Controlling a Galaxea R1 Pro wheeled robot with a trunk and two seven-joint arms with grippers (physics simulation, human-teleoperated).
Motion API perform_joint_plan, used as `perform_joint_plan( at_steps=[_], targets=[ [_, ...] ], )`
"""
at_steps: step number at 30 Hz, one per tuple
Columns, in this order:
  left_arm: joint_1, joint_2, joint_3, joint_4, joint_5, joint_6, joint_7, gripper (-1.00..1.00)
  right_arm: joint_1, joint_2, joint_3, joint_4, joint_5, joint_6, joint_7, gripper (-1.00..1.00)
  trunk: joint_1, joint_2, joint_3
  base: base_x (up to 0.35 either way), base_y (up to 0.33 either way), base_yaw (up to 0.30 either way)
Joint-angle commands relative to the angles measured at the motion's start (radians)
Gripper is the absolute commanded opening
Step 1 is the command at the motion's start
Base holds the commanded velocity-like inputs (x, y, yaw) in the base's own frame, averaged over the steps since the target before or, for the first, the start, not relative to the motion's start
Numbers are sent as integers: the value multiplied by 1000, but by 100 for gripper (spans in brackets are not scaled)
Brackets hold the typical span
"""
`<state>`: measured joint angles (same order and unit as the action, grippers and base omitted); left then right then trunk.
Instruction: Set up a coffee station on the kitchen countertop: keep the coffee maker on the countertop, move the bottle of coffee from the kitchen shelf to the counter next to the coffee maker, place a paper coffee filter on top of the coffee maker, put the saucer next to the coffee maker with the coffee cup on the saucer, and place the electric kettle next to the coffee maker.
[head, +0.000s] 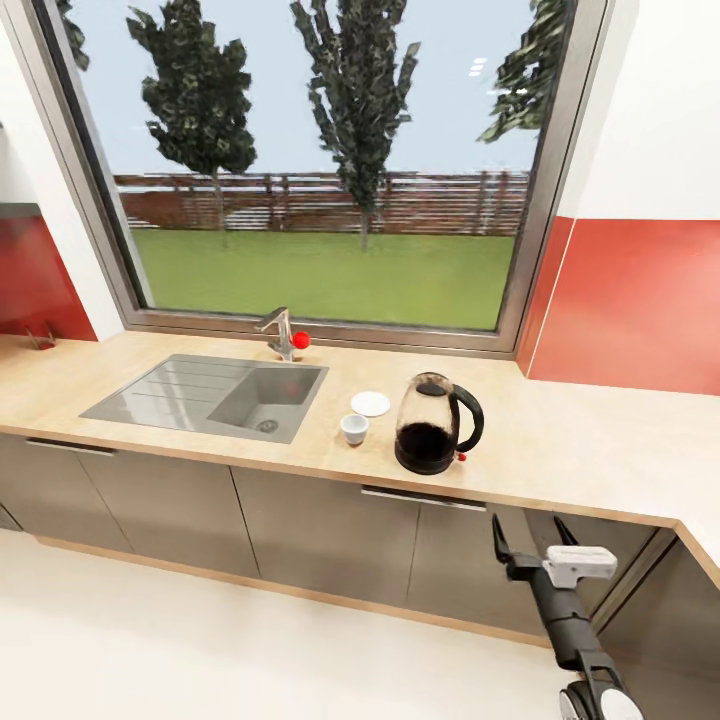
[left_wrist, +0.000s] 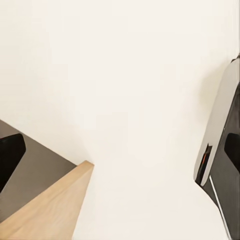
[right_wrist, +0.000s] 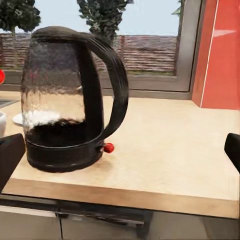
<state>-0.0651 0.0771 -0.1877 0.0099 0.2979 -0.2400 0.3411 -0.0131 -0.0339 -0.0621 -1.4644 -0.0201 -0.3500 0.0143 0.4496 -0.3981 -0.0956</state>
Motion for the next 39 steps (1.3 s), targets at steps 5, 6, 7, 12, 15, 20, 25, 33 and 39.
perform_joint_plan(
  at_steps=[5,6,7,12,15,20,25,33,39],
  targets=[
    [-1,0,-9,1,9,-3,-4,100,-31,-24,-5,-8,1,15,130,100,1,-2,-2,0,0,0],
    [-1,0,-9,1,9,-2,-4,100,-40,-27,-6,-6,1,23,150,100,1,-2,-2,0,0,0],
    [-1,0,-9,1,8,-2,-5,100,-63,-33,-10,-2,1,42,185,100,1,-2,-2,0,0,0],
    [-1,1,-9,1,7,-2,-7,100,-165,-97,-52,53,-1,143,295,100,1,-2,-2,0,0,0],
    [-1,2,-9,1,7,-2,-8,100,-218,-155,-60,92,-1,178,374,100,1,-2,-2,0,0,0],
    [-1,-1,-10,1,6,-1,-8,100,-301,-224,-64,136,-1,259,522,100,1,-2,-2,0,0,0],
    [-1,-2,-9,2,6,-1,-7,100,-374,-292,-65,150,-1,361,643,100,1,-2,-2,0,0,0],
    [0,-10,-14,9,1,0,-2,100,-426,-317,-65,144,4,492,911,100,1,-2,-2,0,0,0],
    [1,-11,-16,10,-5,3,-1,100,-430,-327,-89,118,6,511,963,100,1,-2,-2,4,0,0]
  ],
)
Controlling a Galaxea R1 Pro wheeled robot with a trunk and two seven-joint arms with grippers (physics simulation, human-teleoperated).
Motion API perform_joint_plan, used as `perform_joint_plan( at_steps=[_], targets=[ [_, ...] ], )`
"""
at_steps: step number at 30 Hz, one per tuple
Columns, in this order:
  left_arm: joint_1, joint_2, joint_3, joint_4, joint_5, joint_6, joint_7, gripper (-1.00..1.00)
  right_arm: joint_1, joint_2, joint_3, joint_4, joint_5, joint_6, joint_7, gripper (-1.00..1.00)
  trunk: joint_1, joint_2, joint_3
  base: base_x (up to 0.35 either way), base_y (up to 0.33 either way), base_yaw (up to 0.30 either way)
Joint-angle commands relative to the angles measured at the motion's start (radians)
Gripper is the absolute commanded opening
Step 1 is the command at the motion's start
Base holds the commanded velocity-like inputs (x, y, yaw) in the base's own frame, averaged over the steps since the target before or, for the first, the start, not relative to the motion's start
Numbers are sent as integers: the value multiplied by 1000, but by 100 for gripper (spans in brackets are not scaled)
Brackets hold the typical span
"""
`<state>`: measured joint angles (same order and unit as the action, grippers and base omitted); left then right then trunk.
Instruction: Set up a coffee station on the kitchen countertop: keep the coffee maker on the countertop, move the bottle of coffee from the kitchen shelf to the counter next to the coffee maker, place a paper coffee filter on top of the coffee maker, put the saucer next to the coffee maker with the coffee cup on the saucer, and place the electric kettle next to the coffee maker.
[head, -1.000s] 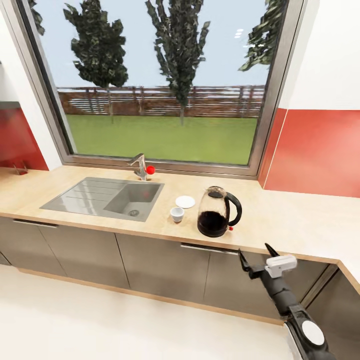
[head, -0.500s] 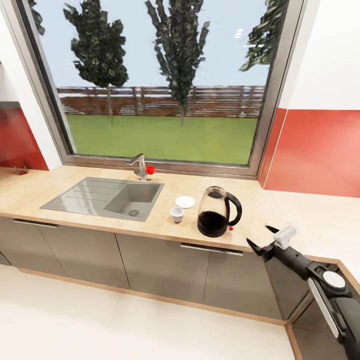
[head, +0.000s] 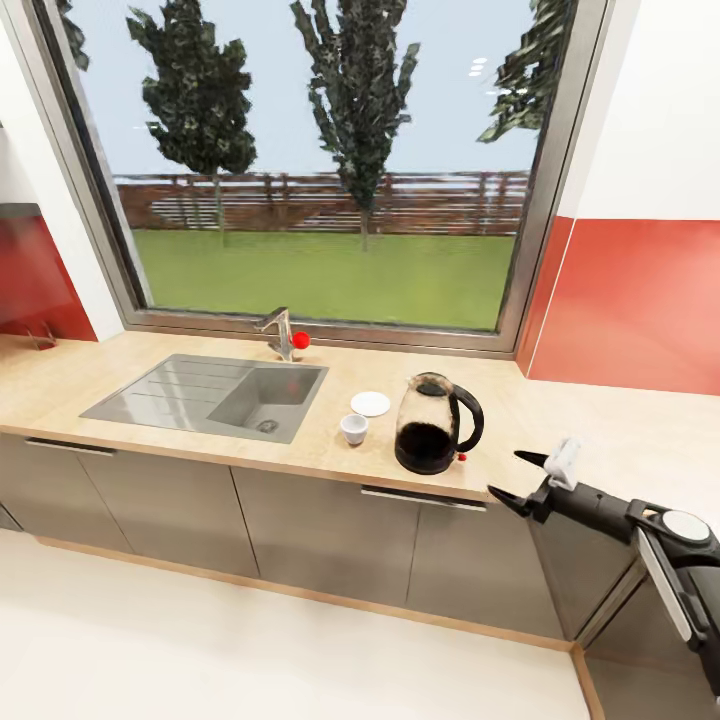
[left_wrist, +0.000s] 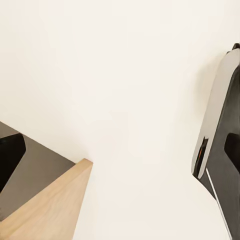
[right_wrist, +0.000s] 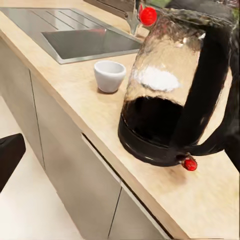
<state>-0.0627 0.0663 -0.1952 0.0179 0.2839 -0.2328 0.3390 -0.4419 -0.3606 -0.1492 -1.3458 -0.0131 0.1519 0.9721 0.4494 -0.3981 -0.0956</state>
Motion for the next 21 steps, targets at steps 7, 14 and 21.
perform_joint_plan(
  at_steps=[7,14,21],
  targets=[
    [1,0,-9,4,8,-3,0,100,-1,-23,-70,-48,-2,72,12,100,1,-2,-2,212,0,0],
    [1,0,-9,4,9,-3,3,100,-1,-27,-93,-57,-2,98,13,100,1,-2,-2,164,0,0],
    [1,1,-8,4,9,-3,5,100,-1,-27,-118,-57,-2,100,13,100,1,-2,-2,21,8,0]
  ],
)
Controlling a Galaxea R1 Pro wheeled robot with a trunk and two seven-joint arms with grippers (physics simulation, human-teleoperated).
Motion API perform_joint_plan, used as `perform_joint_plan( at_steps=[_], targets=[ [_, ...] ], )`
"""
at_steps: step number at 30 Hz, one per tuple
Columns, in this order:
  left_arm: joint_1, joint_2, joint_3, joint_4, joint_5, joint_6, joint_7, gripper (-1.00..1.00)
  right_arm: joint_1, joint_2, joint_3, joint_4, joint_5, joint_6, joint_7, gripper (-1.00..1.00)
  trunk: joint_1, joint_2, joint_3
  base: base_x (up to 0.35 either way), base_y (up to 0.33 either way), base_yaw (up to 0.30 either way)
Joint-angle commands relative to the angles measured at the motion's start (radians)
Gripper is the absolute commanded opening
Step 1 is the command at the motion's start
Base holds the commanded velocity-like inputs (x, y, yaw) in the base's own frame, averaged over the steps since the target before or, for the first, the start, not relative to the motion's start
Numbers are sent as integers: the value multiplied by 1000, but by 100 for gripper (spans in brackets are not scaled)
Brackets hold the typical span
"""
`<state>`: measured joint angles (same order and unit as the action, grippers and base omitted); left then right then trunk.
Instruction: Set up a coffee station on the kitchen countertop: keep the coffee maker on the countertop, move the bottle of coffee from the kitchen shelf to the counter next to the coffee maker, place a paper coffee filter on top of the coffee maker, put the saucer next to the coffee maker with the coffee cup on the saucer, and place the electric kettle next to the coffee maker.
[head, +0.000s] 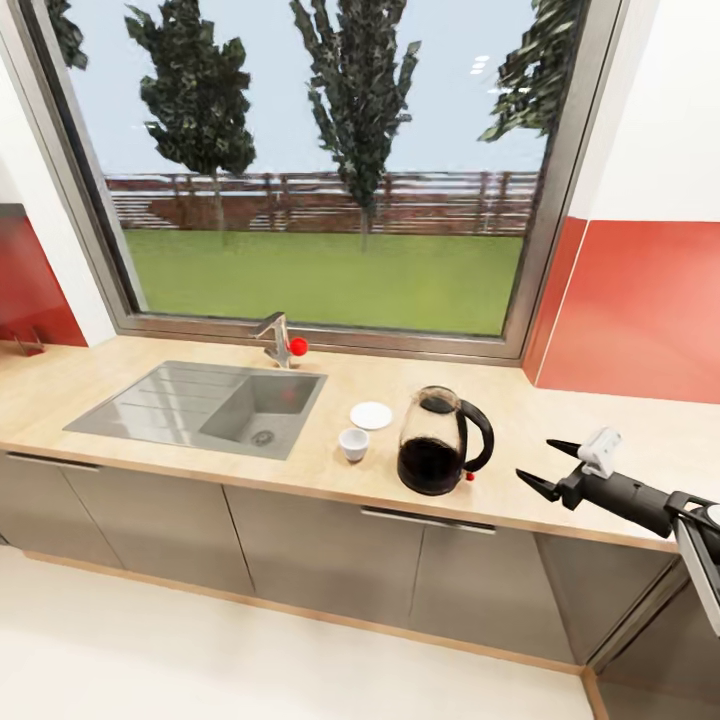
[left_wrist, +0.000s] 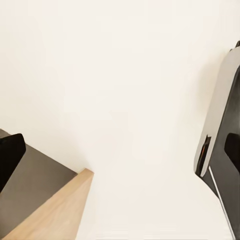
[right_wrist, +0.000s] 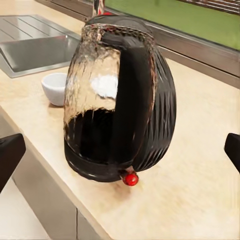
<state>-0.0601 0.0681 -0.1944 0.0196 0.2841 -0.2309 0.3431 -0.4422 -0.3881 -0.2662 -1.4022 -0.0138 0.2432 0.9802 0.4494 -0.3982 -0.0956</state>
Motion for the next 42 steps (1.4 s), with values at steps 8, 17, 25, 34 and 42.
perform_joint_plan(
  at_steps=[8,17,25,34,42],
  targets=[
    [-1,-1,-8,2,9,-5,3,100,-1,0,-3,1,-1,8,5,100,1,-2,-2,126,99,0],
    [-1,-2,-8,2,9,-5,4,100,-1,0,-3,3,1,10,5,100,1,-2,-2,14,10,0],
    [-1,-2,-8,2,10,-5,4,100,-1,1,-2,5,3,9,5,100,1,-2,-2,154,0,0],
    [-1,-2,-8,2,12,-4,2,100,-1,1,-1,10,6,8,5,100,1,-2,-2,87,0,0],
    [-1,-2,-8,2,14,-4,2,100,-1,1,0,12,7,8,5,100,1,-2,-2,172,0,0]
  ],
)
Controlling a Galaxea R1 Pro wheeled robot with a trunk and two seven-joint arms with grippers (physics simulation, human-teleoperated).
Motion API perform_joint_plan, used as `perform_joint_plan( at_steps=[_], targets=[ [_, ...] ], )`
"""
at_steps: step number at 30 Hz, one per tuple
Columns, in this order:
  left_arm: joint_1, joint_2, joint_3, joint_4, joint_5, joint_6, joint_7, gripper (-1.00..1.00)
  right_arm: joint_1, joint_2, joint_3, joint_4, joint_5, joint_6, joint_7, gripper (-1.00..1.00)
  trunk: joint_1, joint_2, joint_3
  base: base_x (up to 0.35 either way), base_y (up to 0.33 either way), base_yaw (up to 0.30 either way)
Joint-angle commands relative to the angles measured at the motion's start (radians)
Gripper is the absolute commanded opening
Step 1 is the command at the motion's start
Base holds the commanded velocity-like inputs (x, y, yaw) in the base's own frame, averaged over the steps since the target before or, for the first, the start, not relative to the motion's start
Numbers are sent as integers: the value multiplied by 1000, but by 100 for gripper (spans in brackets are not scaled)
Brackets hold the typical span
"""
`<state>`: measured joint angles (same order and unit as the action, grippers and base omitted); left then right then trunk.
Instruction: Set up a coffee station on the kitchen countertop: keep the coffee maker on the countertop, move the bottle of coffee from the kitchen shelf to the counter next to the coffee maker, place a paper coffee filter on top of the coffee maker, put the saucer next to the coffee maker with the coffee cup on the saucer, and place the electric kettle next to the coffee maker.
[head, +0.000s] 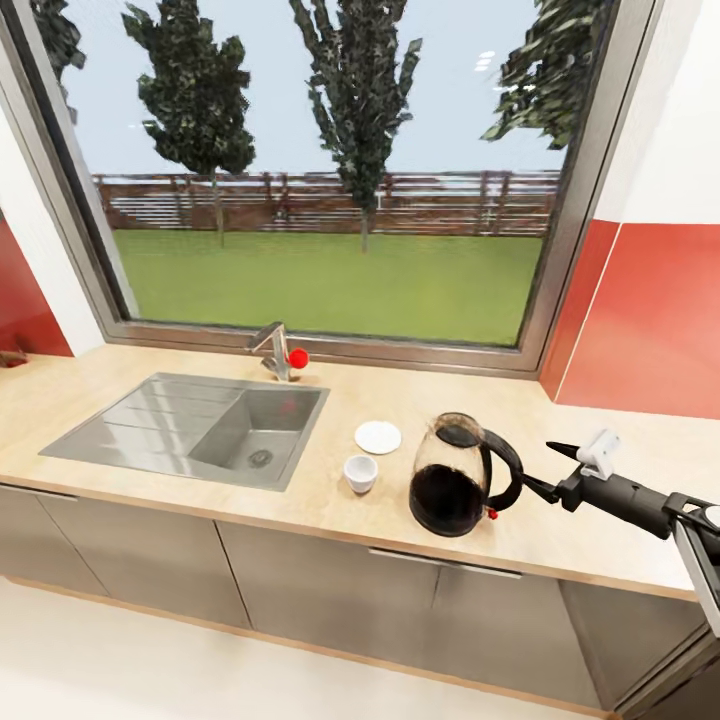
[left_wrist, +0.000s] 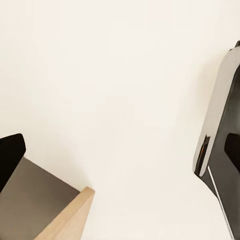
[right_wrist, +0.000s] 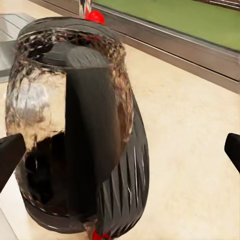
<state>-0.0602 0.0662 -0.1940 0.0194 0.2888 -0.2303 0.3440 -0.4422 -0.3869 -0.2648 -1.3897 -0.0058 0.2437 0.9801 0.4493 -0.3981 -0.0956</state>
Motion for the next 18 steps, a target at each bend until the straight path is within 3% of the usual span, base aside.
perform_joint_plan(
  at_steps=[1,18],
  targets=[
    [-1,0,-8,2,9,-5,1,100,-1,0,-1,0,-1,8,5,100,1,-2,-2,64,0,0],
    [-1,0,-5,2,15,-5,2,100,-1,1,1,68,26,7,5,100,1,-2,-2,10,0,0]
  ],
)
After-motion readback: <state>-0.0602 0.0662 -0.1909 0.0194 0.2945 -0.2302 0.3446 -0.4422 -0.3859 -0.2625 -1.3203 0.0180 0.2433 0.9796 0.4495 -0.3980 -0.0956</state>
